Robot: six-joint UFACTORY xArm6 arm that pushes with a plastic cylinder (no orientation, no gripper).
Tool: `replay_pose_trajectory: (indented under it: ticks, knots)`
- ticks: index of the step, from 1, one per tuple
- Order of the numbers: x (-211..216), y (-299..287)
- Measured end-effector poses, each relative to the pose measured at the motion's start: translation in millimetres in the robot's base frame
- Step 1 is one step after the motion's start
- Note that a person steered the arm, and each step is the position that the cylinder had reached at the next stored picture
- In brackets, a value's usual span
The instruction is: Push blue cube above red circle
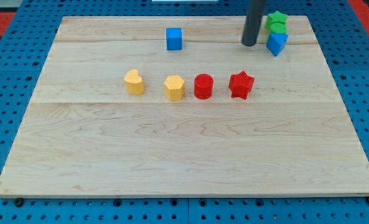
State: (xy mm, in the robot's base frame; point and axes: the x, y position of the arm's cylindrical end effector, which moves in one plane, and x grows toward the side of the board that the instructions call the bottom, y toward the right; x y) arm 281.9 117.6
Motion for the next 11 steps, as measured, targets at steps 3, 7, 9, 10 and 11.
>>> replay_pose_trajectory:
  ticks: [3,7,9,10,11]
  knots:
    - [-53,-117]
    - [11,-196]
    - [48,-186]
    - [39,-136]
    - [34,-73]
